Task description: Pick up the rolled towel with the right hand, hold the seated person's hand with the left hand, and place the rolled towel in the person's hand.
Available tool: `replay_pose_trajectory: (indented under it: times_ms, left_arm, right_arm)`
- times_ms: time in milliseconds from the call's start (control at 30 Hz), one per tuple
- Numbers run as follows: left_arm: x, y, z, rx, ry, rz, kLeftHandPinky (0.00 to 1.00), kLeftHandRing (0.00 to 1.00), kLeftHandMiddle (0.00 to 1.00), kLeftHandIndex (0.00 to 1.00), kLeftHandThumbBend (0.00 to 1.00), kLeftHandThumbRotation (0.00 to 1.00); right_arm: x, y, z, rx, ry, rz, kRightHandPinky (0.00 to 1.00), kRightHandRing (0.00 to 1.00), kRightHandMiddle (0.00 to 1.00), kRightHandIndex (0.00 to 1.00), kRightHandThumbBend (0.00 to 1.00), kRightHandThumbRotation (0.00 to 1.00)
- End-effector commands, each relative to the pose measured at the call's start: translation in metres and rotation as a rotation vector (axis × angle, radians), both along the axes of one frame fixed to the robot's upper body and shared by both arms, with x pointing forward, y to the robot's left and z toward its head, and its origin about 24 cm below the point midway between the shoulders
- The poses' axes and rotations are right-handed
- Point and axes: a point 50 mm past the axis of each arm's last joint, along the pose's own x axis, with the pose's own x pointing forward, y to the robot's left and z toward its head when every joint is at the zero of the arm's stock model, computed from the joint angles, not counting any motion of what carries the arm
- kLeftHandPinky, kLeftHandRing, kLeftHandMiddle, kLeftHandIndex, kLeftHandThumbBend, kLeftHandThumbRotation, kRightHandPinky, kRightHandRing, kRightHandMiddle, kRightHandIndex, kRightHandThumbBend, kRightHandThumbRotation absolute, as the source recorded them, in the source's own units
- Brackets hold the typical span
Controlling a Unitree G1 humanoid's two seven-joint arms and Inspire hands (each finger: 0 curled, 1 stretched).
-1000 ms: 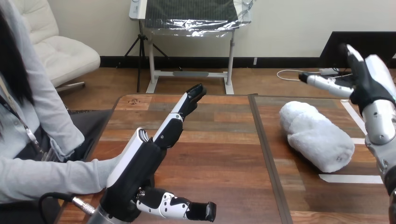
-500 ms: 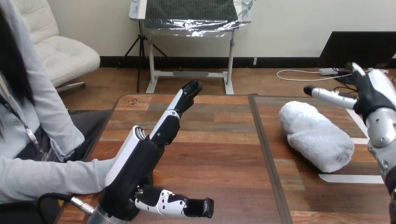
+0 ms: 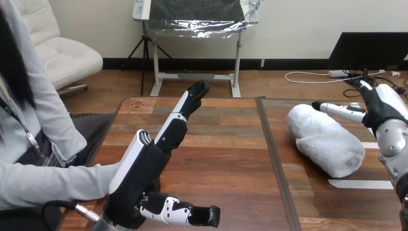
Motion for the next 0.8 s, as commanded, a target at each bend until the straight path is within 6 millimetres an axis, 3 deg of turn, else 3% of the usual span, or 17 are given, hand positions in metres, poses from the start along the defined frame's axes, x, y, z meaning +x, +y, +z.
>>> replay_pose_trajectory:
  times_ms: [0,233,333,467,667,733,767]
  left_arm:
    - [0.004,-0.003,0.013,-0.03,-0.091,0.006,1.0,1.0,1.0,1.0,1.0,0.56]
    - [0.002,-0.005,0.013,-0.054,-0.085,-0.013,1.0,1.0,1.0,1.0,1.0,0.56]
    - [0.0,-0.006,0.013,-0.066,-0.092,-0.01,1.0,1.0,1.0,1.0,1.0,0.56]
    - [-0.002,-0.007,0.014,-0.063,-0.1,-0.017,1.0,1.0,1.0,1.0,1.0,0.58]
    - [-0.004,-0.007,0.015,-0.071,-0.127,0.005,1.0,1.0,1.0,1.0,1.0,0.59]
    - [-0.006,-0.007,0.015,-0.074,-0.133,0.014,1.0,1.0,1.0,1.0,1.0,0.6]
    - [-0.006,-0.007,0.015,-0.076,-0.131,0.016,1.0,1.0,1.0,1.0,1.0,0.62]
  right_arm:
    - [0.011,0.002,0.02,-0.032,-0.018,0.018,0.83,0.95,0.95,0.96,1.0,0.63]
    - [0.006,0.003,0.007,-0.035,0.026,0.017,0.74,0.85,0.85,0.95,1.0,0.63]
    - [0.003,0.004,0.0,-0.02,0.038,0.011,0.66,0.74,0.73,0.95,1.0,0.63]
    - [-0.001,0.005,-0.008,-0.033,0.075,0.015,0.7,0.81,0.82,0.95,1.0,0.65]
    - [-0.007,0.008,-0.02,-0.04,0.106,0.033,0.78,0.86,0.88,0.95,1.0,0.66]
    - [-0.009,0.008,-0.025,-0.041,0.119,0.027,0.79,0.87,0.89,0.95,1.0,0.67]
    - [-0.01,0.009,-0.027,-0.031,0.123,0.018,0.73,0.82,0.81,0.94,1.0,0.67]
